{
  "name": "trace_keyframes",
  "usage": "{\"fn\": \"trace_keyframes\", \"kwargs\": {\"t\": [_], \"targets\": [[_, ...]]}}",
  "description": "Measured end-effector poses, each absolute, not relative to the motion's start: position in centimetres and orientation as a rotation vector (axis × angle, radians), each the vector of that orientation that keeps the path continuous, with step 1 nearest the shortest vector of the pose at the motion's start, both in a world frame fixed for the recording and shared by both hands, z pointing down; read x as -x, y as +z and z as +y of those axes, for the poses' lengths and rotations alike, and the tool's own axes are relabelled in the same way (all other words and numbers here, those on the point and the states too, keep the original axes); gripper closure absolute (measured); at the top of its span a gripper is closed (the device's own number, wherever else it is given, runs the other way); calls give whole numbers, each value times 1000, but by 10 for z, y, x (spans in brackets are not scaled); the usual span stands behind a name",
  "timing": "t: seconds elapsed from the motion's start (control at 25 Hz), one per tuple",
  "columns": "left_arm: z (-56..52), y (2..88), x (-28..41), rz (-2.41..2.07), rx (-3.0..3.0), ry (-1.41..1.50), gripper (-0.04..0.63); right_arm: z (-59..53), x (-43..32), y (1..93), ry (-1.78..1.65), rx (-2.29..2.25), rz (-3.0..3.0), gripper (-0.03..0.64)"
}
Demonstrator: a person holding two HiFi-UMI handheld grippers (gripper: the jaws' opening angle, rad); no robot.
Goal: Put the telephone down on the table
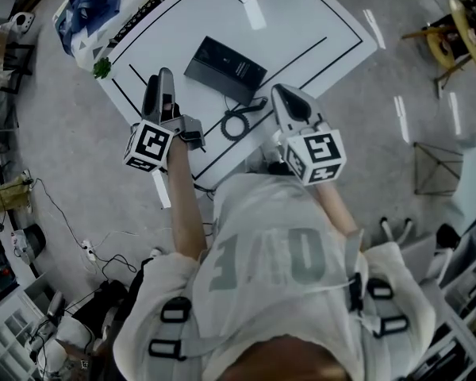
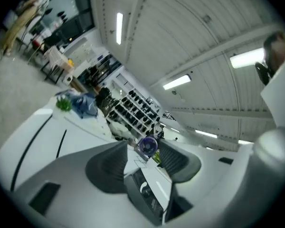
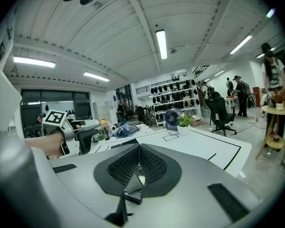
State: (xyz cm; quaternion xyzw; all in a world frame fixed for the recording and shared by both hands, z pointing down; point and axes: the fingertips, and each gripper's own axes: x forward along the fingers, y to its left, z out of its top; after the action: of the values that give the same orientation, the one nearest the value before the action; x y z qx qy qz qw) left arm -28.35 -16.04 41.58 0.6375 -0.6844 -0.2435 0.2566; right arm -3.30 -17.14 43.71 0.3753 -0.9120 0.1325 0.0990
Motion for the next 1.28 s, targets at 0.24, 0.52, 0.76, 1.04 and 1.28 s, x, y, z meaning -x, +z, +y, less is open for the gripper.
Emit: {"fn": "trace_keyframes", "kwargs": {"t": [0.24, 0.52, 0.76, 1.04, 1.28], "targets": [[-150, 335, 270, -2247, -1986, -426, 550, -169, 37, 433, 386, -1099, -2719, 607], [-142, 310, 200, -2393, -2226, -152, 589, -172, 40, 419, 281, -1094, -2758, 609], [-124, 349, 164, -2357, -2166, -119, 589, -176, 33, 412, 177, -1140, -2749, 609], [-127, 352, 163, -2328, -2215, -64, 590, -176, 34, 408, 155, -1133, -2773, 609], [-126, 351, 174, -2365, -2166, -46, 591, -176, 36, 407, 109, -1105, -2770, 609]]}}
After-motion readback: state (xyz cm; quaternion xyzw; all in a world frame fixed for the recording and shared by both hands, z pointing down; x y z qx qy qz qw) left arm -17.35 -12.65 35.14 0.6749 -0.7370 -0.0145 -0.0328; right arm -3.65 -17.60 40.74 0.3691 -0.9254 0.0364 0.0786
